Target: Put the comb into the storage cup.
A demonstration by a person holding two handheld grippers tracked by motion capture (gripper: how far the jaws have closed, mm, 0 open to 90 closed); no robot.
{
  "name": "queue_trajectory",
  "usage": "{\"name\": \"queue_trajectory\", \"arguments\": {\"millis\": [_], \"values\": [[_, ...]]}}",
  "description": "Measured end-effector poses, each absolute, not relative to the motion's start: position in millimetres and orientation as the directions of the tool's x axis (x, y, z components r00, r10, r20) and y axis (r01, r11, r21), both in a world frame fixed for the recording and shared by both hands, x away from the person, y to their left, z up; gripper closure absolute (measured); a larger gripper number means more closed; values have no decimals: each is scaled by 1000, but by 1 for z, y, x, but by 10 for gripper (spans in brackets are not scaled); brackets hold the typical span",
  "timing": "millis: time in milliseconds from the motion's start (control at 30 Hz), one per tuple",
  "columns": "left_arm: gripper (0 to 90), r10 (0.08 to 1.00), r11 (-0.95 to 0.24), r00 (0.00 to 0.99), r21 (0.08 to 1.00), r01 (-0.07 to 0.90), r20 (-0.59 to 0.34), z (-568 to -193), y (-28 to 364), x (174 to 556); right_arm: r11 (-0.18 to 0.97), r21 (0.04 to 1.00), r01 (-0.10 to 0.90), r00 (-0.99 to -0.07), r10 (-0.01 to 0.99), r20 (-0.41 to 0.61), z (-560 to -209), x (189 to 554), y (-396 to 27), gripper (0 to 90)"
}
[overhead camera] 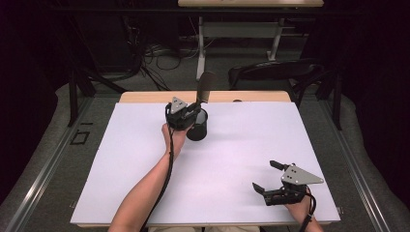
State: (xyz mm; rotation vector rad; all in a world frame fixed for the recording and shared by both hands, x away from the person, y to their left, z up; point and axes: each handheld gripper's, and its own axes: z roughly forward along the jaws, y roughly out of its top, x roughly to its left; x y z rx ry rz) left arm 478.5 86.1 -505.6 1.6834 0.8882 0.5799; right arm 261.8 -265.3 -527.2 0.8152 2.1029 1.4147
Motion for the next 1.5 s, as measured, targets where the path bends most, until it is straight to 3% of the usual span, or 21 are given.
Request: {"name": "queue_trajectory", "arguments": {"millis": [1500], "values": [[718, 803, -152, 594, 947, 282, -48, -517, 86, 475, 290, 933, 212, -712, 700, -56, -527, 262, -265, 32]]}}
